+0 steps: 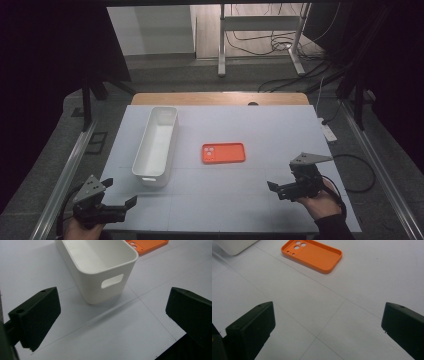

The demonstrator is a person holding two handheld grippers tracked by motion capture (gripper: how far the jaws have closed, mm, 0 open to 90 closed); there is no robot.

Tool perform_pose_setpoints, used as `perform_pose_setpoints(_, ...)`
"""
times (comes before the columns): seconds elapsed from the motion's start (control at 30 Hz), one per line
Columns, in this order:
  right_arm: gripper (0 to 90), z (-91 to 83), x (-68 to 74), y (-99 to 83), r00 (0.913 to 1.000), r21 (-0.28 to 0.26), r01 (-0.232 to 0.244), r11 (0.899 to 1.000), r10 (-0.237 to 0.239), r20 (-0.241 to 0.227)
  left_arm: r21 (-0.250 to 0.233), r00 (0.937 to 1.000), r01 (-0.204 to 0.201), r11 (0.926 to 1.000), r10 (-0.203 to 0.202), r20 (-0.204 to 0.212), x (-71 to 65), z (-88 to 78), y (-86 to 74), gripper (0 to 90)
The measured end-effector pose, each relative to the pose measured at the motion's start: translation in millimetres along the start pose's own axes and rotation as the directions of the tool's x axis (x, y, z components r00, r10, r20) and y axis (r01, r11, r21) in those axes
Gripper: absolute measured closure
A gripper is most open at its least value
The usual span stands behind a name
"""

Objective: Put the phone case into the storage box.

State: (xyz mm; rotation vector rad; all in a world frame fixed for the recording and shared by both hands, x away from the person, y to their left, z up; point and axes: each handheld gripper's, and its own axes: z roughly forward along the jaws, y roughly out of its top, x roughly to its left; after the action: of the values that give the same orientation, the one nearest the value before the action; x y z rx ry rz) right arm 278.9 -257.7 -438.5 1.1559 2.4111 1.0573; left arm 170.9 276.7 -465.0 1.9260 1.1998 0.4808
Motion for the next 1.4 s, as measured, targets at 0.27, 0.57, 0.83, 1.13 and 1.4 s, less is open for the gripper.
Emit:
perform_pose_setpoints(0.27, 0.0, 4.4, -0.3, 8.1, 1.0, -0.007, -0.009, 1.0, 0.009, -0.002, 0.001, 1.0, 0.0, 1.0, 0.0, 0.0, -0.1, 0.1, 0.0, 0.6)
perform_pose_setpoints(0.57, 0.0, 13.6, 0.0, 17.6, 1.0, -0.002, 0.0, 1.0, 0.0, -0.002, 0.0, 1.0, -0.001, 1.0, 0.001, 0.002, 0.1, 0.0, 0.0, 0.7)
perform_pose_setpoints(0.83, 0.0, 20.5, -0.3, 24.9, 0.9999, 0.023, 0.013, 1.0, -0.013, 0.005, -0.001, 1.0, 0.0, 1.0, 0.0, 0.004, 0.2, -0.1, 0.0, 0.7)
perform_pose_setpoints(1.13, 0.0, 30.1, 0.0, 31.2, 0.9995, 0.037, 0.031, 0.999, -0.031, -0.002, 0.0, 1.0, 0.001, 1.0, -0.001, 0.005, 0.3, 0.1, 0.0, 0.7)
perform_pose_setpoints(1.4, 0.0, 37.6, -0.2, 37.6, 0.999, 0.044, 0.044, 0.998, -0.044, -0.009, 0.001, 1.0, 0.004, 1.0, -0.004, 0.006, 0.5, 0.1, 0.0, 0.7)
